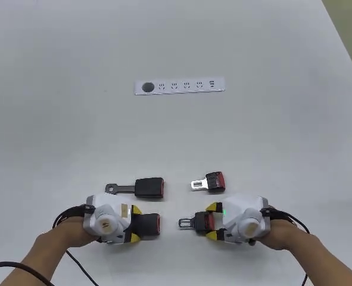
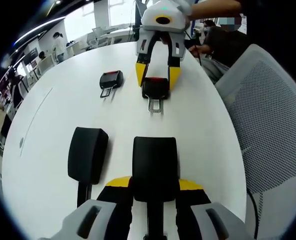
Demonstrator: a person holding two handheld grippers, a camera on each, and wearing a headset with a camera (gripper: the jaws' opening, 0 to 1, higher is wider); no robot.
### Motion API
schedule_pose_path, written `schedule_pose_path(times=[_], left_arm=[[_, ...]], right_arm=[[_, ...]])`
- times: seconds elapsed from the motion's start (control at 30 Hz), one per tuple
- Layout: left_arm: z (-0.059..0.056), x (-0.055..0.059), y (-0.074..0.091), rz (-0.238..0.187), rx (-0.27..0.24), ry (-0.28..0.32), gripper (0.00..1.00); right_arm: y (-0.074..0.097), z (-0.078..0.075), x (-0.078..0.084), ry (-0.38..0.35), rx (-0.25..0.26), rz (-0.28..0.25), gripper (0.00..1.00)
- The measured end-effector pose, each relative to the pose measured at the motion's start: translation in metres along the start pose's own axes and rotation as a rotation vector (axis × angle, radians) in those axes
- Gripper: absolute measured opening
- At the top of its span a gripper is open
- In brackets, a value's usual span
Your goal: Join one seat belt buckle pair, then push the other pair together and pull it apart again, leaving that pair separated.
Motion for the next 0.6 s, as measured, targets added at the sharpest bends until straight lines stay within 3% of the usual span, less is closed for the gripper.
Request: schedule_pose_path(times=[0.6], left_arm=[[-0.002,-0.005,0.003,0.005,-0.001,-0.004,0.33]], right_arm=[[0.012,-0.003,0.024,0.016,-0.008,0.039,0.3]])
Point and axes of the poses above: the centre of the closed fingertips' face, and the gripper's own axes: y roughly backward along the fingers, z roughly to its left, x roughly out of its underside, the point moved 4 cm from there along y, roughly backward along the fingers, and after that the axes turned 3 degrees about z, right-handed, at the moved point
